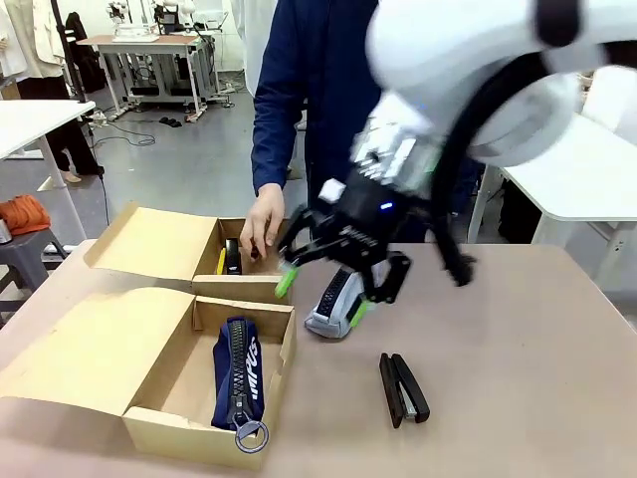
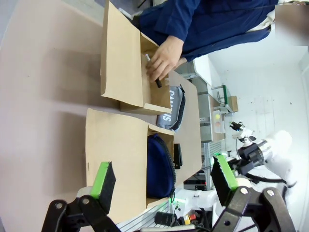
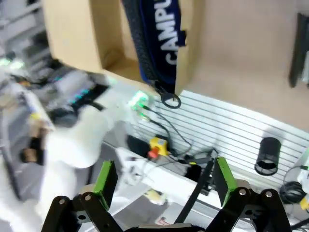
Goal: Place items inside the box.
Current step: Pick up a Pencil pouch or Stapler and place it inside the Mailer Box closest to the robot.
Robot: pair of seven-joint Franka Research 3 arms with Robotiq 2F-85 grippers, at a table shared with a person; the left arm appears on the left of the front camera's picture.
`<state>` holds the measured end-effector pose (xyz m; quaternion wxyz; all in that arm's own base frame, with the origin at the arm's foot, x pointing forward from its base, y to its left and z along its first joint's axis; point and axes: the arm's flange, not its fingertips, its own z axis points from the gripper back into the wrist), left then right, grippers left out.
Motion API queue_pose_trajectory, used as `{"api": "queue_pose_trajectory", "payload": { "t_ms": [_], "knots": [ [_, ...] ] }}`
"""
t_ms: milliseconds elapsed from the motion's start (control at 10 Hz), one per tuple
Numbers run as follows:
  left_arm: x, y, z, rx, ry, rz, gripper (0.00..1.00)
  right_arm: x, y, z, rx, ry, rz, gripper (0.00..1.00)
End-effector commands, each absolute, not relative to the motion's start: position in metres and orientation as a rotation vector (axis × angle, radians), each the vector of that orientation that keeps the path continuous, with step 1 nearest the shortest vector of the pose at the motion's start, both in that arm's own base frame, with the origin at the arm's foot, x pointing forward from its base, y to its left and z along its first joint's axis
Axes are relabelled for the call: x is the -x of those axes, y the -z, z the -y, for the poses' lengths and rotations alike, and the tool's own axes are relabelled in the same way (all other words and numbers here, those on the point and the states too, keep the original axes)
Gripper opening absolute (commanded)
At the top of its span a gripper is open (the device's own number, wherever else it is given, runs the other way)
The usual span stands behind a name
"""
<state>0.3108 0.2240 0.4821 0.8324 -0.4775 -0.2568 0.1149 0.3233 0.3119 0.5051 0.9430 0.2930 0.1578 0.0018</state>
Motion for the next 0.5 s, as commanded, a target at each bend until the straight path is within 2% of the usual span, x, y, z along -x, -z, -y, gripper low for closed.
{"api": "queue_pose_trajectory", "payload": {
  "t_ms": [0,100,200,400],
  "knots": [
    [-0.309,-0.482,-0.223,1.017,-0.228,0.559,1.00,-0.309,-0.496,-0.204,-0.867,0.083,-0.261,1.00],
    [-0.309,-0.482,-0.223,1.017,-0.228,0.559,1.00,-0.301,-0.486,-0.139,-1.039,0.136,-0.206,1.00],
    [-0.309,-0.482,-0.223,1.017,-0.228,0.559,1.00,-0.293,-0.479,-0.106,-1.139,0.158,-0.161,1.00],
    [-0.309,-0.482,-0.223,1.017,-0.228,0.559,1.00,-0.258,-0.446,-0.022,-1.469,0.084,-0.036,1.00]
  ]
}}
